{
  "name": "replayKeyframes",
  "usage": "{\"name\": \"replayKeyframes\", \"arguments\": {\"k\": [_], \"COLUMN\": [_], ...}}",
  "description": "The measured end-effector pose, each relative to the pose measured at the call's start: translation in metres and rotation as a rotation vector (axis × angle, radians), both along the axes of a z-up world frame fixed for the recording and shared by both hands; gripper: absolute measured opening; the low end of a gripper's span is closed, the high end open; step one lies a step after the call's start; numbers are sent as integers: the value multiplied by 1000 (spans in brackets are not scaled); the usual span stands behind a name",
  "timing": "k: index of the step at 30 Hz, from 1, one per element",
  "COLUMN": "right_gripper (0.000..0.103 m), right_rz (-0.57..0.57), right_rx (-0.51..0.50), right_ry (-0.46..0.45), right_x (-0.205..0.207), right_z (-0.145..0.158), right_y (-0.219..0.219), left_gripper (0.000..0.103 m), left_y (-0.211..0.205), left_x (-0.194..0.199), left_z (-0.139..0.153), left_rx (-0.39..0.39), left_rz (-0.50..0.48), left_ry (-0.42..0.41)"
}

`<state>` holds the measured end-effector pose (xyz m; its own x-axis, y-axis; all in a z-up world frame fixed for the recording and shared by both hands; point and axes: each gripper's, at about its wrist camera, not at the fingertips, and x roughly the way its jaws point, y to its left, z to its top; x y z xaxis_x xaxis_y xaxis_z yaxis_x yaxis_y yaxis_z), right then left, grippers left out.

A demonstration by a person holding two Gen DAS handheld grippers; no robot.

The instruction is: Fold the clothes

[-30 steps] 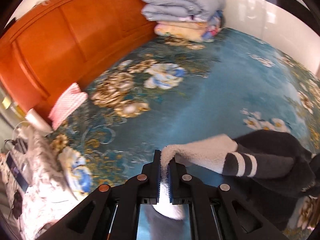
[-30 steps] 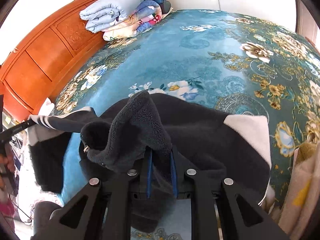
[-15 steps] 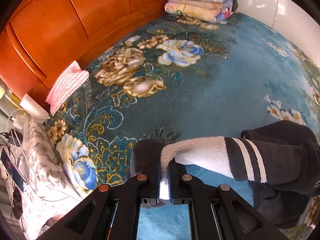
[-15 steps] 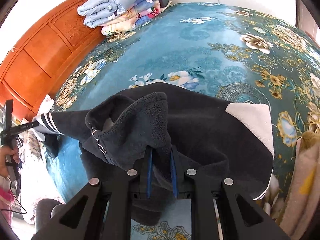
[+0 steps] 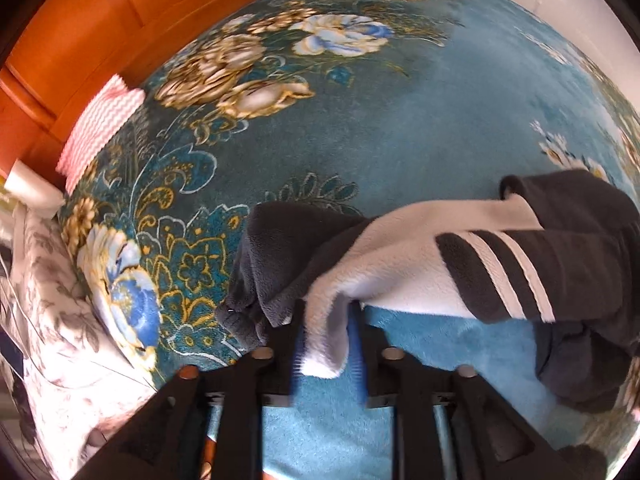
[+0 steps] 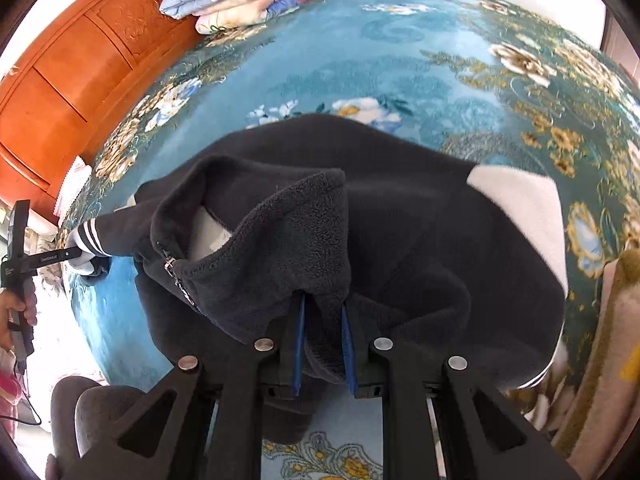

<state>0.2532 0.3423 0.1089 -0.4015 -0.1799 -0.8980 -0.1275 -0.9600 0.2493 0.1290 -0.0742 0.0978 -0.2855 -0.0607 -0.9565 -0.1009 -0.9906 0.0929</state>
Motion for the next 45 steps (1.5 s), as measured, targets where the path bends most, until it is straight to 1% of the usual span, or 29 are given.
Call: {"name": "replayKeyframes", "arguments": {"k": [2,5,7,10,12,15,19,21,24,26,29,33,35,38,40,41,42,44,45], "right_gripper": [18,18,18,18,18,18,18,18,18,18,19,19,19,19,20,20,20,20,20], "right_rz": [-4,-2,-2,-6,-7,-7,-6,-3,5,11,30,36,38,42,44,48,53,78,93], "right_rx": [-7,-13,-17,-23,-26,-29,-39,-43,-46,-46,-28,-18,-19,-21,-20,-16,-11,10,25], "right_ry": [2,16,19,22,23,25,26,21,11,4,-3,-15,-22,-32,-39,-45,-51,-62,-63], "right_x": [1,3,4,5,6,6,9,11,15,17,18,16,16,17,20,22,23,27,29], "right_z": [0,3,4,3,3,3,3,2,-1,-2,-2,-2,-3,-4,-5,-6,-6,-7,-7], "right_y": [0,0,0,-2,-3,-3,2,4,7,8,5,3,3,4,6,6,6,6,7], "left_gripper": [61,63,63,65,69,71,72,72,72,72,72,72,72,70,63,53,45,40,39], "left_y": [6,14,18,29,38,56,82,100,116,121,127,133,132,121,113,109,107,109,110], "left_x": [7,17,21,26,26,18,8,5,-3,-12,-29,-45,-47,-39,-34,-32,-29,-17,-11], "left_z": [7,19,31,55,68,62,51,28,7,7,8,-14,-26,-31,-35,-37,-39,-39,-40], "left_rx": [-15,-40,-47,0,46,99,163,120,47,75,155,176,199,301,368,402,429,409,398], "left_rz": [-57,-126,-144,-171,-184,-216,-260,-308,-347,-369,-395,-421,-424,-406,-394,-387,-386,-429,-450], "left_ry": [17,40,63,117,143,119,84,41,33,42,32,-69,-115,-169,-204,-222,-237,-241,-244]}}
